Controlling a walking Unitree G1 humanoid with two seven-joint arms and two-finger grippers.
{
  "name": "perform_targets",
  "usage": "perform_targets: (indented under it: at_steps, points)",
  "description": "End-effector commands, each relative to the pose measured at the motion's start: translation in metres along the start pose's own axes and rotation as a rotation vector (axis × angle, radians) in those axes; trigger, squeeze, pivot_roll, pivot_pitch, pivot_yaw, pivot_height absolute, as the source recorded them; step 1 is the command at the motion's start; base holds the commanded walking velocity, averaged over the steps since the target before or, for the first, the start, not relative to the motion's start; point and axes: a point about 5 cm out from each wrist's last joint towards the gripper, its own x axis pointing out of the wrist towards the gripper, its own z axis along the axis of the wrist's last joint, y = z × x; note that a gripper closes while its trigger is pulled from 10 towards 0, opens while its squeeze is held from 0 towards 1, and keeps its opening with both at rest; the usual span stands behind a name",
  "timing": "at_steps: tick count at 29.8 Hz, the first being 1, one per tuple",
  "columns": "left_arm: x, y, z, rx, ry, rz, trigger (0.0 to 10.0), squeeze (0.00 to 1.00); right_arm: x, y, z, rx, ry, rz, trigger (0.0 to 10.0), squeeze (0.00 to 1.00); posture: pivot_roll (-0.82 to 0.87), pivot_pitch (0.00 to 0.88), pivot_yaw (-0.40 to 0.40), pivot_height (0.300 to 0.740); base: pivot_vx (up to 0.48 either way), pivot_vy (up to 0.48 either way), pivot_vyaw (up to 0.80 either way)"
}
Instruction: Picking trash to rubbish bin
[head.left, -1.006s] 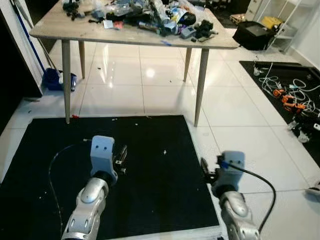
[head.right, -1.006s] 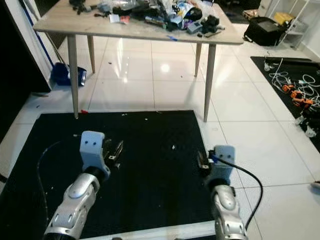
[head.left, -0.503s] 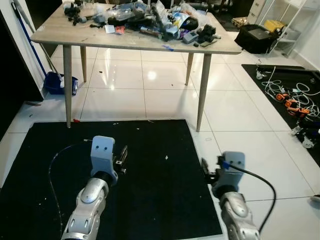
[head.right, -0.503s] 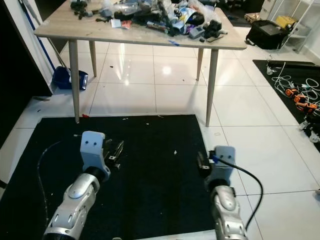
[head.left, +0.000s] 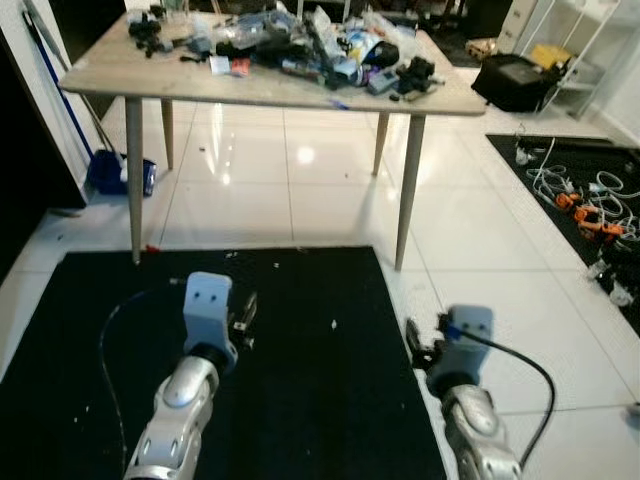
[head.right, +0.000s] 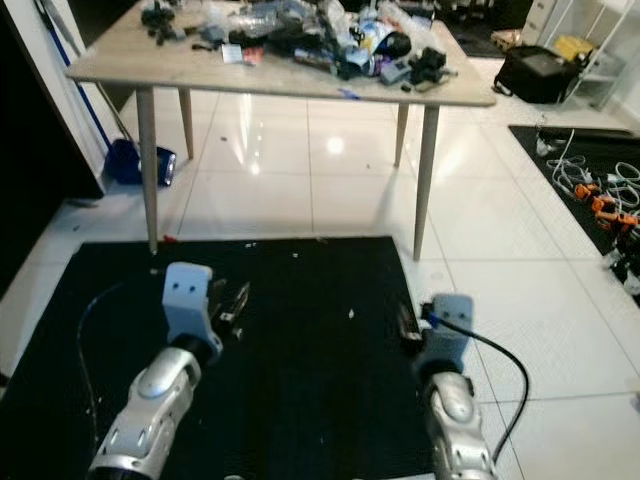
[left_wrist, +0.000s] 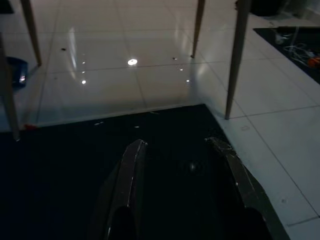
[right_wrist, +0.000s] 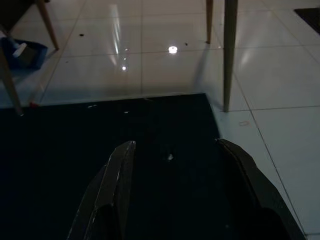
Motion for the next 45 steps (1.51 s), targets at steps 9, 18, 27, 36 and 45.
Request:
perform_targets:
  at_steps: [9, 18, 27, 36, 45]
  points:
    - [-0.003, -0.0008, -0.0055, 0.003, 0.021, -0.002, 10.0, 0.0, -0.0031, -0.0064, -0.0028, -0.01, 0.011, -0.019, 10.0, 0.0, -0.03, 0.142, -0.048, 0.74, 0.264, 0.0, 0.0]
    - [-0.003, -0.0007, -0.0049, 0.005, 0.02, -0.003, 10.0, 0.0, -0.003, -0.0059, -0.0026, -0.008, 0.01, -0.019, 10.0, 0.0, -0.02, 0.145, -0.046, 0.74, 0.264, 0.0, 0.0]
    - [-0.0024, -0.0008, -0.0045, 0.008, 0.02, -0.005, 10.0, 0.0, -0.0036, -0.0058, -0.0035, -0.008, 0.013, -0.021, 10.0, 0.0, -0.02, 0.15, -0.045, 0.74, 0.264, 0.0, 0.0]
    - [-0.002, -0.0008, -0.004, 0.01, 0.02, -0.006, 10.0, 0.0, -0.0031, -0.0059, -0.0039, -0.006, 0.015, -0.023, 10.0, 0.0, -0.02, 0.151, -0.043, 0.74, 0.263, 0.0, 0.0]
    - [-0.0015, -0.0007, -0.0035, 0.013, 0.019, -0.006, 10.0, 0.0, -0.0034, -0.0051, -0.0042, -0.004, 0.017, -0.023, 10.0, 0.0, -0.02, 0.154, -0.043, 0.74, 0.263, 0.0, 0.0]
